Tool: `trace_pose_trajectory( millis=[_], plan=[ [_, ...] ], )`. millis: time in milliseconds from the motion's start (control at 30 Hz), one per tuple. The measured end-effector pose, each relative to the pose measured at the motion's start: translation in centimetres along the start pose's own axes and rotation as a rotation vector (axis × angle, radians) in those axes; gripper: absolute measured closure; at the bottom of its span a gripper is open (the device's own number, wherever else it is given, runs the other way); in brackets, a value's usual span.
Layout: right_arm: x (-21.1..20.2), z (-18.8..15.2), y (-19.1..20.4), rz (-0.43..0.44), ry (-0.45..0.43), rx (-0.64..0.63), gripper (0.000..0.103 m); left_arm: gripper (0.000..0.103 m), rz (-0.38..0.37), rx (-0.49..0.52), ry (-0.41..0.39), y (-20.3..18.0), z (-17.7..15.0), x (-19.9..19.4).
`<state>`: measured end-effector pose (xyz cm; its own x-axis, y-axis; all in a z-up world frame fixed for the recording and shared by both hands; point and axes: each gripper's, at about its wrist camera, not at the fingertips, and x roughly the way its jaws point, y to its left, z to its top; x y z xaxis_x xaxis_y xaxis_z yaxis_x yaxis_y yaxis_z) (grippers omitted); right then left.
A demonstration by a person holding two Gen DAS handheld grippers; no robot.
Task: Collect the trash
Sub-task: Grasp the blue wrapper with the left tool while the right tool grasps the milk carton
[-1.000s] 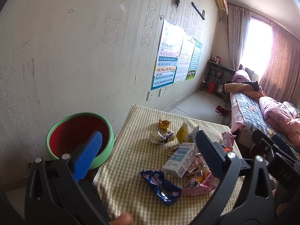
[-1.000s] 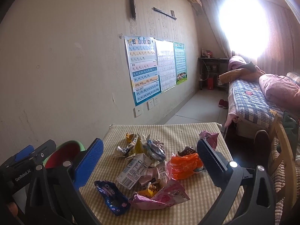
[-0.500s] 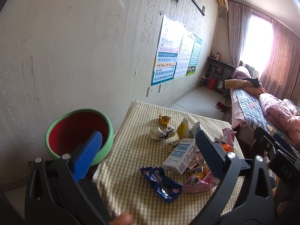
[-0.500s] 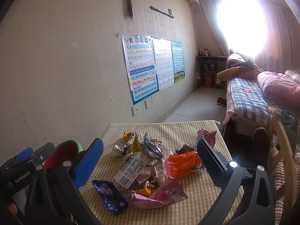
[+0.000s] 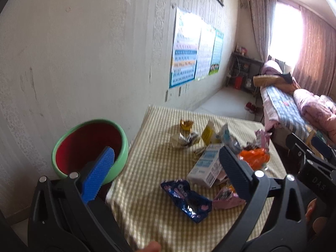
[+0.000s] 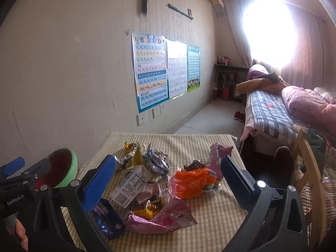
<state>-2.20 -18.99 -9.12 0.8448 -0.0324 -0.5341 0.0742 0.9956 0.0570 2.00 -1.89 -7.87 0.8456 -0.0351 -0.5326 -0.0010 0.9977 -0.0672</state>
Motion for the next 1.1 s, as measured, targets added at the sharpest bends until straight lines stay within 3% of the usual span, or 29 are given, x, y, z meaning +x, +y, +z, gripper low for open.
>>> trace_pose_trajectory(
  millis=[133,233,400,633,700,800,933,1100],
  plan=[
    [2.7,-1.6,-1.2,0.030,0.116,0.028,0.008,0.006,-0.041,-0.001,0.122,-0.5,-1.7,2.8],
    [4.7,-3.1,-2.2,0.062,0.215,0.051,0.017,0.013,-0.067,-0.016,0.223,-0.8,-3.2,5.2],
    [7.8,-5.0,-3.0,0.122,0.351,0.131,0.033,0.030,-0.084,-0.060,0.403,-0.8,-5.9,9.7],
    [10.7,-4.1,-0.8,0.311,0.442,0.174,0.034,0.050,-0.113,-0.097,0.554,-0.9,-8.0,13.8],
    [12.0,-3.9,0.0,0.346,0.478,0.187,0.038,0.067,-0.147,-0.111,0.593,-0.8,-8.6,14.5],
    [13.7,-3.5,0.8,0.382,0.526,0.209,0.041,0.085,-0.181,-0.156,0.614,-0.2,-8.9,14.8],
    [15.8,-3.3,1.9,0.422,0.601,0.251,0.041,0.087,-0.198,-0.180,0.589,0.5,-8.5,14.2],
    [17.9,-3.8,3.6,0.396,0.677,0.249,0.040,0.087,-0.202,-0.171,0.573,1.1,-8.3,14.0]
  ],
)
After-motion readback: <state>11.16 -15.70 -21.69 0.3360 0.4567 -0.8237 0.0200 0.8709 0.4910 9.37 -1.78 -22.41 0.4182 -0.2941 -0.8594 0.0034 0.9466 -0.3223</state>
